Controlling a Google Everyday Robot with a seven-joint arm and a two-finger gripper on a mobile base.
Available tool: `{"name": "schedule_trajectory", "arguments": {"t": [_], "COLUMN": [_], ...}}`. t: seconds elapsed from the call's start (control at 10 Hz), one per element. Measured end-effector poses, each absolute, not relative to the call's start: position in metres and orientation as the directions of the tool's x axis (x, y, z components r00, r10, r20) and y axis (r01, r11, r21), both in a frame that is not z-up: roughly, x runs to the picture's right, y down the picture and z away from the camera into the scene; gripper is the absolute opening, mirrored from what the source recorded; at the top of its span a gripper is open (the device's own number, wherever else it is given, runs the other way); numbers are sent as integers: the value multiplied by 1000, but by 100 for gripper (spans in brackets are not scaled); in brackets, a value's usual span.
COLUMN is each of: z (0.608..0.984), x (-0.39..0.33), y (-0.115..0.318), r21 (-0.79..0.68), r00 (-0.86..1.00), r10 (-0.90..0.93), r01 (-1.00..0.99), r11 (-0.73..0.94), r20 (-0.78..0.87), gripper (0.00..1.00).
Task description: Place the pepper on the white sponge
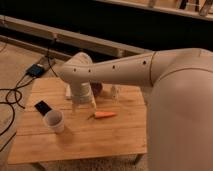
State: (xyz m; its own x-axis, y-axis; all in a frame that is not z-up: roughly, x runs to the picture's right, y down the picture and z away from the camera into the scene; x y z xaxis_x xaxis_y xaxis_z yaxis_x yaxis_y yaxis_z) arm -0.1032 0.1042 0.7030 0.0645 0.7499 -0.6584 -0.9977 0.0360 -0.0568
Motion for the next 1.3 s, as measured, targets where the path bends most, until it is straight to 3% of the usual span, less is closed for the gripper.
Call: {"name": "schedule_trajectory", "arguments": {"t": [0.6,1.3], "z": [705,736], "x": [-101,-80], "y": [105,107], "r21": [-95,-378], "r00": [131,712], "r10": [747,505], "r01": [-991,-694], "r11": [91,613], "r20": [-652,-488], "gripper": [65,65]}}
